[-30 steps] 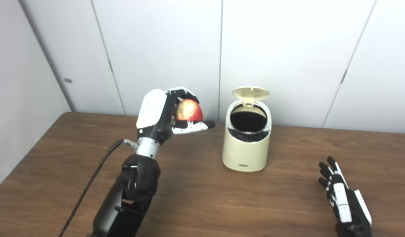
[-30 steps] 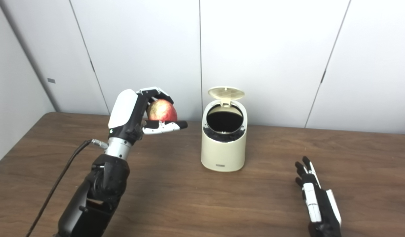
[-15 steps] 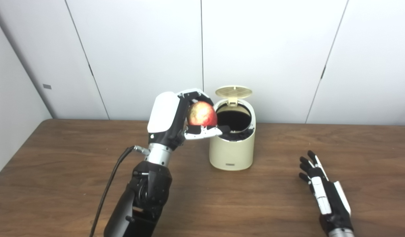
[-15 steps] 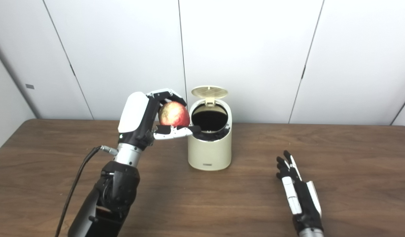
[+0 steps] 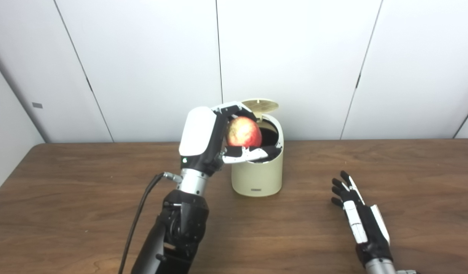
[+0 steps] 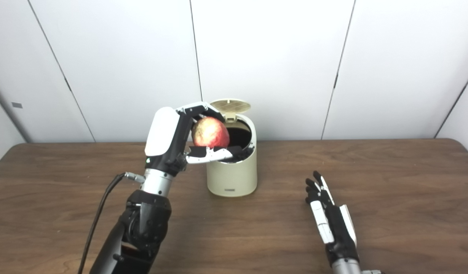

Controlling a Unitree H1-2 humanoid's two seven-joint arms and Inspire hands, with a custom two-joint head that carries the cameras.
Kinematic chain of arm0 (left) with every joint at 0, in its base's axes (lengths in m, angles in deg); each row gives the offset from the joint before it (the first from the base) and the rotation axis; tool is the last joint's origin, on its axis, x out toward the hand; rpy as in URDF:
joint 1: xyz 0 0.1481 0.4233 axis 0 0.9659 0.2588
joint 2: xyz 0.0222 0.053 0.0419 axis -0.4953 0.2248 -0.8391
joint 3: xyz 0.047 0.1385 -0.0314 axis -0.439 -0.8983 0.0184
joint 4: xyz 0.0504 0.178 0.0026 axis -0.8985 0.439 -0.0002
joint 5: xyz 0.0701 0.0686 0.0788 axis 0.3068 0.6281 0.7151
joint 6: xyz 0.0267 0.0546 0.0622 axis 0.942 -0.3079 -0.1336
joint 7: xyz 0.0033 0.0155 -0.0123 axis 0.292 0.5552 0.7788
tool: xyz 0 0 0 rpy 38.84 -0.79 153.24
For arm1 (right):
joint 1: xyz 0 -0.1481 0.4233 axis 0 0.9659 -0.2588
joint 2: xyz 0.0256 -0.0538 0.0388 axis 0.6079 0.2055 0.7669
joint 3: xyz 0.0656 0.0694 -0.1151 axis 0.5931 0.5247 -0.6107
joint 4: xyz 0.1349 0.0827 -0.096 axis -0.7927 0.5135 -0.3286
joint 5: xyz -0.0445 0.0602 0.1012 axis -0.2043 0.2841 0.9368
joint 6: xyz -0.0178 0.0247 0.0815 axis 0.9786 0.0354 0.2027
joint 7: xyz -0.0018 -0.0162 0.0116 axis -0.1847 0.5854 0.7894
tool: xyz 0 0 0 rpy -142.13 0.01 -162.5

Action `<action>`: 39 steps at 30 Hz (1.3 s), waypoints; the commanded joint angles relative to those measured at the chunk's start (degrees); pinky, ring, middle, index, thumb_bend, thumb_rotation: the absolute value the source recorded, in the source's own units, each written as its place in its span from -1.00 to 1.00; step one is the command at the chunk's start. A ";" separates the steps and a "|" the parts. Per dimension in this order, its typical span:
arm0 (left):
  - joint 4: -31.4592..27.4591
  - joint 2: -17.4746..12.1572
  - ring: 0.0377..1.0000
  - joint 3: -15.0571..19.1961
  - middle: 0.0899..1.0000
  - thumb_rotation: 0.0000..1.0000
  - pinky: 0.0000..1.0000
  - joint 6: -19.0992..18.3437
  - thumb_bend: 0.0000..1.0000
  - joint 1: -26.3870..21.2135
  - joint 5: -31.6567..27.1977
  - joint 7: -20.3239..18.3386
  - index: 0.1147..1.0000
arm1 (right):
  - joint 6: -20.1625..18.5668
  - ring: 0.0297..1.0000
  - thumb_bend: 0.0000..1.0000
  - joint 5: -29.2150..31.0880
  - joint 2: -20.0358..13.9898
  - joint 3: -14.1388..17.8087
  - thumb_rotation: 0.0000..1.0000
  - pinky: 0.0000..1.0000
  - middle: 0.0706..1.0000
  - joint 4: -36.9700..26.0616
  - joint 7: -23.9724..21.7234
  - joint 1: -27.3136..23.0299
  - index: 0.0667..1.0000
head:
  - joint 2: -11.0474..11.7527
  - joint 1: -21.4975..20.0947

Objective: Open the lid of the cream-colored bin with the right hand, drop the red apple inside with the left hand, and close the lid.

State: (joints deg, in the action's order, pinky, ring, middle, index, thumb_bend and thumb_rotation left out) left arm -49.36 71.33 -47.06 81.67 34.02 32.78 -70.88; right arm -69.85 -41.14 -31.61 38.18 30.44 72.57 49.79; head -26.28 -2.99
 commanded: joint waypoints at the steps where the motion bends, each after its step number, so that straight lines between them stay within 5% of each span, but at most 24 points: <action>1: -0.34 0.62 -0.16 0.20 0.00 -1.00 -0.31 1.43 -0.05 -3.39 0.32 1.61 -0.16 | 0.19 0.81 0.01 -0.54 0.33 -1.08 1.00 0.66 0.82 -0.41 -0.79 0.03 0.92 | -0.06 -0.10; 12: 3.24 2.86 -0.16 0.07 0.03 -1.00 -0.32 2.95 -0.06 -4.90 0.29 2.97 -0.16 | -0.39 0.81 -0.04 -0.06 0.77 -1.00 1.00 0.66 0.81 -0.59 -0.65 -0.18 0.91 | 0.04 0.10; 39: 21.23 1.01 -0.13 0.12 0.01 -1.00 -0.21 10.41 -0.05 -11.54 -1.58 10.39 -0.19 | -0.07 0.84 -0.08 1.76 1.52 -0.61 1.00 0.76 0.81 -0.63 -0.36 -0.73 0.93 | -0.28 -0.55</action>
State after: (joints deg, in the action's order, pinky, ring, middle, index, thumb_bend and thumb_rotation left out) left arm -28.09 72.34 -47.12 90.39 25.79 31.53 -61.99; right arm -70.22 -39.60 -30.66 38.11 30.22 72.85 49.80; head -26.54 -3.51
